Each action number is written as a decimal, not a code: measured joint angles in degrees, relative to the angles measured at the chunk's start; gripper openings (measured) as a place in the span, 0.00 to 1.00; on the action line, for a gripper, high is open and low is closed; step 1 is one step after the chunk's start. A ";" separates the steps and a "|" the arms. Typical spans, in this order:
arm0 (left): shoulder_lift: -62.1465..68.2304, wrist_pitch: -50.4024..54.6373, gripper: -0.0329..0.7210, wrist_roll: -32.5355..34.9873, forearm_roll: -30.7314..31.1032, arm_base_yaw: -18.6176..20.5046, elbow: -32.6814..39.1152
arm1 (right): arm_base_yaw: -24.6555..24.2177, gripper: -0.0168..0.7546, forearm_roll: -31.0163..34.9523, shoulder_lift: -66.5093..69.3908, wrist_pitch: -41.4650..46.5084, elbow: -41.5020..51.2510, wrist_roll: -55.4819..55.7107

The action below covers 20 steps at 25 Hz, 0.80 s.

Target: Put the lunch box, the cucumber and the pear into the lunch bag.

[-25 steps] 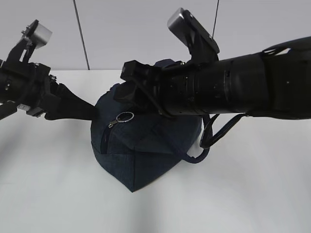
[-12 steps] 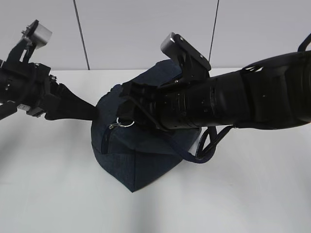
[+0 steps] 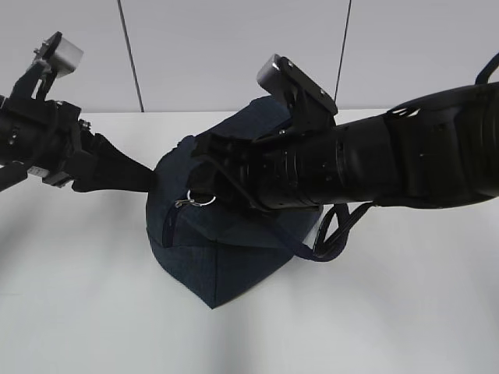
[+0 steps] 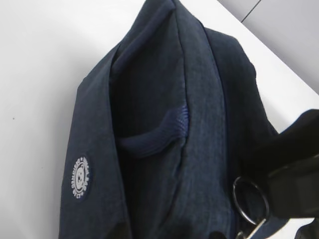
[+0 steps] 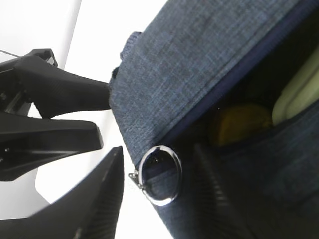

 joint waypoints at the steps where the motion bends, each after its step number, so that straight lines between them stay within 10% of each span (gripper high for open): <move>1: 0.00 -0.11 0.44 0.00 0.00 0.00 0.00 | 0.00 0.48 0.00 0.33 0.17 -0.09 0.00; 11: 0.00 -0.32 0.44 0.00 0.00 0.00 0.00 | 0.00 0.44 0.00 2.38 1.83 -2.54 -0.12; 20: 0.00 -0.33 0.44 0.00 0.00 0.00 0.00 | 0.00 0.03 0.00 2.51 1.96 -2.90 -0.34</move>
